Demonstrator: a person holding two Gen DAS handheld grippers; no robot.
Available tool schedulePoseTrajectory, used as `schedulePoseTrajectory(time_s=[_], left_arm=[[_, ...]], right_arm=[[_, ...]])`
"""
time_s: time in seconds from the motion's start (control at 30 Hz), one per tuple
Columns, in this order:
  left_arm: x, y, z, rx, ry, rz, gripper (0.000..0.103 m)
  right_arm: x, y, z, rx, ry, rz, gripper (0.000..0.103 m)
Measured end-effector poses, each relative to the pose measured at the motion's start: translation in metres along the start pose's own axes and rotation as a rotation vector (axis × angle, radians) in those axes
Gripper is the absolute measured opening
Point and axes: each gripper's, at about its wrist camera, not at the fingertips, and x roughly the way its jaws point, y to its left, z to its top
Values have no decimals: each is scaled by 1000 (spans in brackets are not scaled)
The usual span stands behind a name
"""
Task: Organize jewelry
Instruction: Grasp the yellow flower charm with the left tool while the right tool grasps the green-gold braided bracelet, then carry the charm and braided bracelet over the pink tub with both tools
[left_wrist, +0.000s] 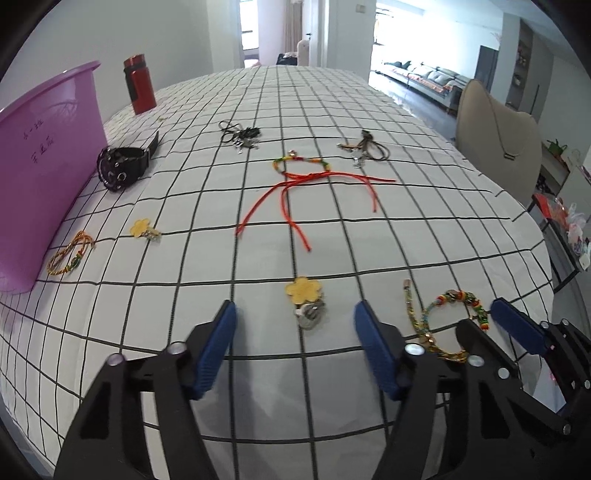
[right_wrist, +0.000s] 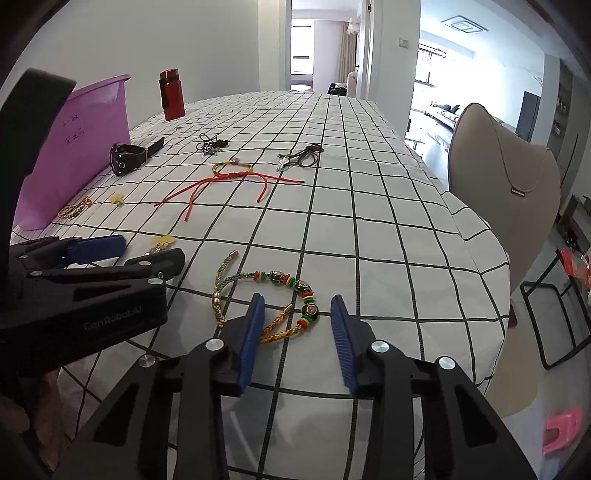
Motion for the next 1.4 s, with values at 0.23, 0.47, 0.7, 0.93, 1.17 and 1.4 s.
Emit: schedulePoseTrajectory(time_s=[0.23, 0.47, 0.7, 0.93, 1.17, 1.4], left_arm=[[-4, -6, -3, 18, -19, -21, 35], [-8, -7, -7, 24, -32, -21, 12], [-12, 1, -7, -12, -34, -35, 12], [-31, 3, -5, -18, -63, -47, 12], [-57, 10, 2, -43, -58, -37, 12], [-101, 22, 18, -102, -59, -16, 12]], right_arm=[[-2, 1, -2, -6, -5, -2, 23], [-4, -2, -4, -3, -11, -8, 6], [-6, -8, -3, 30, -6, 18, 6], [-19, -7, 2, 26, -17, 35, 6], [-44, -4, 23, -1, -36, 54, 6], [-75, 5, 55, -61, -60, 99, 6]])
